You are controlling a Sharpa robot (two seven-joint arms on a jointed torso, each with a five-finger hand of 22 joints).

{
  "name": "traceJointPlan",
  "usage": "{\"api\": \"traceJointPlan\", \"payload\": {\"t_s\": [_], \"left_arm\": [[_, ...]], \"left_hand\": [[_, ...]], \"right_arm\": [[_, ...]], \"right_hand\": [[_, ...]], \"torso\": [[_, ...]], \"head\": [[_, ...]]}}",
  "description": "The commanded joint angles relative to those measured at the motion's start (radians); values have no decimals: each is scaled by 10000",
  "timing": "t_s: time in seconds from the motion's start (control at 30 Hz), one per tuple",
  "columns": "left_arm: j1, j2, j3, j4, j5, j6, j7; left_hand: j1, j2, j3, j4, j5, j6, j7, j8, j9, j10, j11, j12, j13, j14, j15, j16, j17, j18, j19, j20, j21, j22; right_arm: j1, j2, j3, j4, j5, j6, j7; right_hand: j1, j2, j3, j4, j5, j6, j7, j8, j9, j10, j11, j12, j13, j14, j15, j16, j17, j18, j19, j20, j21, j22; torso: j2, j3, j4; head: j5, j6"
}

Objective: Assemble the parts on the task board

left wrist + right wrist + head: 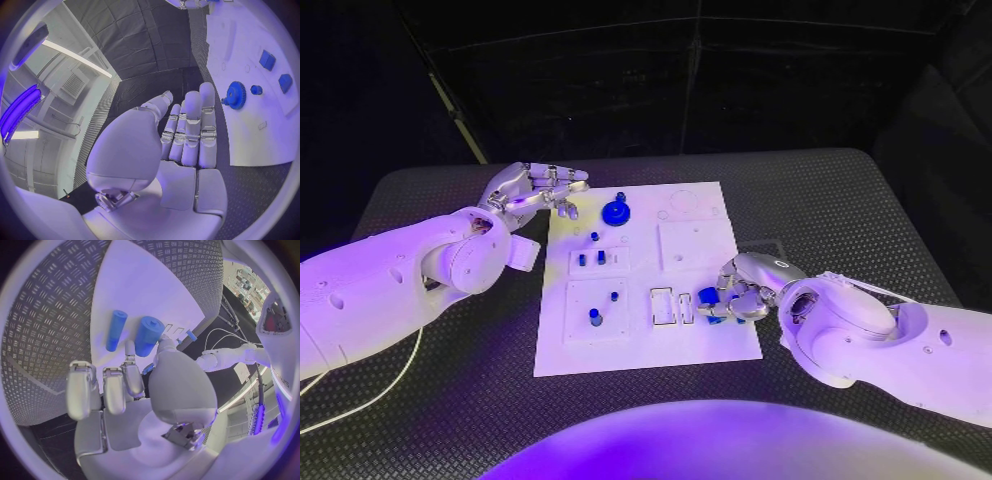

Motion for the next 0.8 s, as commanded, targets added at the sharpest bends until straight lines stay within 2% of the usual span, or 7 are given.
{"api": "traceJointPlan", "payload": {"t_s": [0.03,0.2,0.37,0.5,0.63,0.8], "left_arm": [[14,-3,9,18,0,107,59],[14,-7,9,17,0,103,49],[14,-10,9,8,0,107,50],[13,-9,9,3,0,112,55],[11,5,9,-5,0,123,60],[10,10,9,-2,0,123,61]], "left_hand": [[11,94,-69,-12,4,-14,-18,41,13,-88,-2,50,17,-75,-13,-47,-12,206,-14,69,-66,-17],[11,94,-69,-12,4,-14,-18,41,13,-88,-2,50,17,-75,-13,-47,-12,206,-14,69,-66,-17],[11,94,-69,-12,4,-14,-18,41,13,-88,-2,50,17,-75,-13,-47,-12,206,-14,69,-66,-17],[0,104,-78,-2,4,-17,-18,45,13,-99,-2,67,19,-78,-11,-45,-13,205,-14,70,-73,-22],[-5,108,-82,3,5,-18,-19,47,13,-104,-3,75,20,-80,-11,-44,-13,205,-14,71,-76,-24],[-5,108,-82,3,5,-18,-19,47,13,-104,-3,75,20,-80,-11,-44,-13,205,-14,71,-76,-24]], "right_arm": [[-46,38,-46,-77,-125,586,-213],[-49,68,-46,-71,-132,508,-193],[-51,13,-44,44,-5,8,-123],[-50,-102,-42,238,280,-761,113],[-48,-180,-39,450,662,-1686,696],[-46,-110,-36,554,1063,-2111,1115]], "right_hand": [[197,160,92,-7,173,-27,-52,101,39,23,-50,25,30,798,-92,73,1405,-163,386,-68,62,807],[289,304,78,8,496,17,-79,173,88,68,-73,36,82,798,-108,72,1411,-168,394,-81,76,837],[317,448,71,13,721,75,-105,170,94,143,-99,70,168,804,-130,81,1441,-177,411,-98,100,885],[419,547,73,-4,940,39,-96,74,55,182,-100,74,208,808,-139,88,1463,-181,417,-111,110,904],[547,623,95,-30,1033,40,-87,-1,22,204,-93,73,232,818,-132,106,1510,-187,428,-110,124,933],[576,636,96,-33,1040,47,-85,-17,14,212,-93,75,242,823,-132,116,1537,-192,437,-109,136,958]], "torso": [[-3,0,-10],[-7,-2,-11],[-15,6,-37],[-10,-5,-31],[-11,-11,-13],[9,-9,6]], "head": [[16,22],[16,12],[26,24],[27,37],[28,47],[96,69]]}}
